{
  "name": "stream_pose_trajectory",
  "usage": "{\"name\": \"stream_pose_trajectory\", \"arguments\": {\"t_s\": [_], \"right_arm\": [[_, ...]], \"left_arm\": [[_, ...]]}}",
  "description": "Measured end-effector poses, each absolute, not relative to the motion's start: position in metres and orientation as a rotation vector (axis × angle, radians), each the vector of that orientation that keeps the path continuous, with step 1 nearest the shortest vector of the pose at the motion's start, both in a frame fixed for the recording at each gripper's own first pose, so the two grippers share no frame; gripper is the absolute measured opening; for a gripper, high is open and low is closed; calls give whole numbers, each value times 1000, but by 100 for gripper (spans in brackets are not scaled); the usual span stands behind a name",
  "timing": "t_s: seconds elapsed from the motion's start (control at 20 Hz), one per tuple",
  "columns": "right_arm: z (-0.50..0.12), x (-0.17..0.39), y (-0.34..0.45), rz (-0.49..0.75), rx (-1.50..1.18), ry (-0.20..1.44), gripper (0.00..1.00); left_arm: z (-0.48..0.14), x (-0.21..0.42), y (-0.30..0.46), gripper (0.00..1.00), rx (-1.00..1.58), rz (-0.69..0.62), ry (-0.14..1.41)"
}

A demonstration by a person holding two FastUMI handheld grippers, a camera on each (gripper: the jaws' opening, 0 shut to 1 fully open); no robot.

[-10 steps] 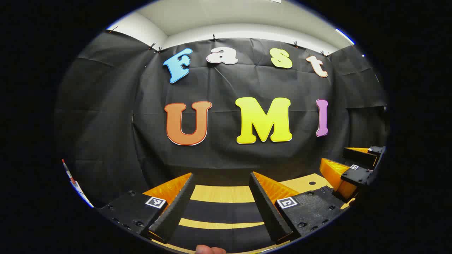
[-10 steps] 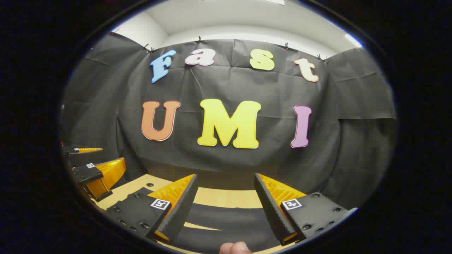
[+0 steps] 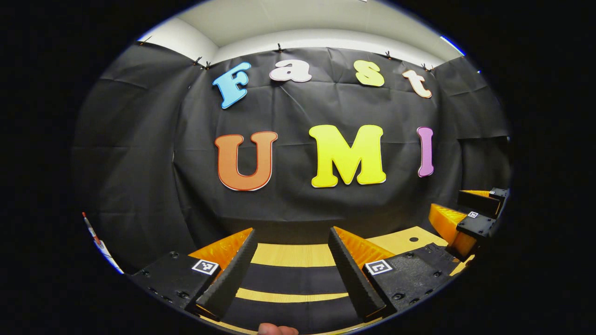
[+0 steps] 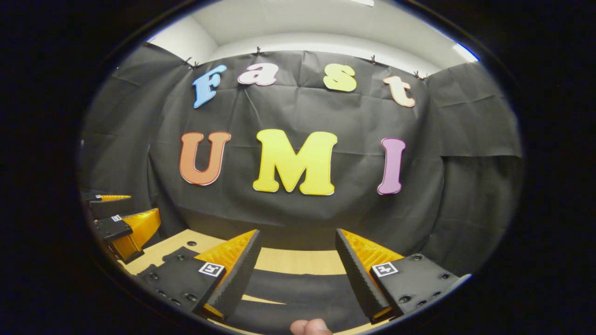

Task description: Grasp the waist and the cuffs of the jeans and fold them to make the two legs overlap; first hold the waist and fold one-third of the jeans toward the cuffs, then hold the cuffs and fold the remaining one-third in the same direction to finish folding.

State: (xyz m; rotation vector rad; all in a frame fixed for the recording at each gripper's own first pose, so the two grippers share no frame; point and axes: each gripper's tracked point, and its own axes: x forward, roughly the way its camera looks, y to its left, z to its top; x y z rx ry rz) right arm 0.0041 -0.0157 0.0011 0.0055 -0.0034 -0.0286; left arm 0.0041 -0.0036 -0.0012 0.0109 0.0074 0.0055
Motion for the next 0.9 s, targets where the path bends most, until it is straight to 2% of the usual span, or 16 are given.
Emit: {"name": "stream_pose_trajectory", "arguments": {"t_s": [0.3, 0.55, 0.9], "right_arm": [[-9, 11, -35, -44, 8, 25, 99], [-28, 23, -91, -102, -2, 79, 99], [-106, 13, -218, -215, 69, 325, 99]], "left_arm": [[-5, 11, 6, 98, -1, 34, 26], [-31, 19, 48, 98, -56, 125, 107], [-134, -11, 142, 99, -380, 283, 380]]}}
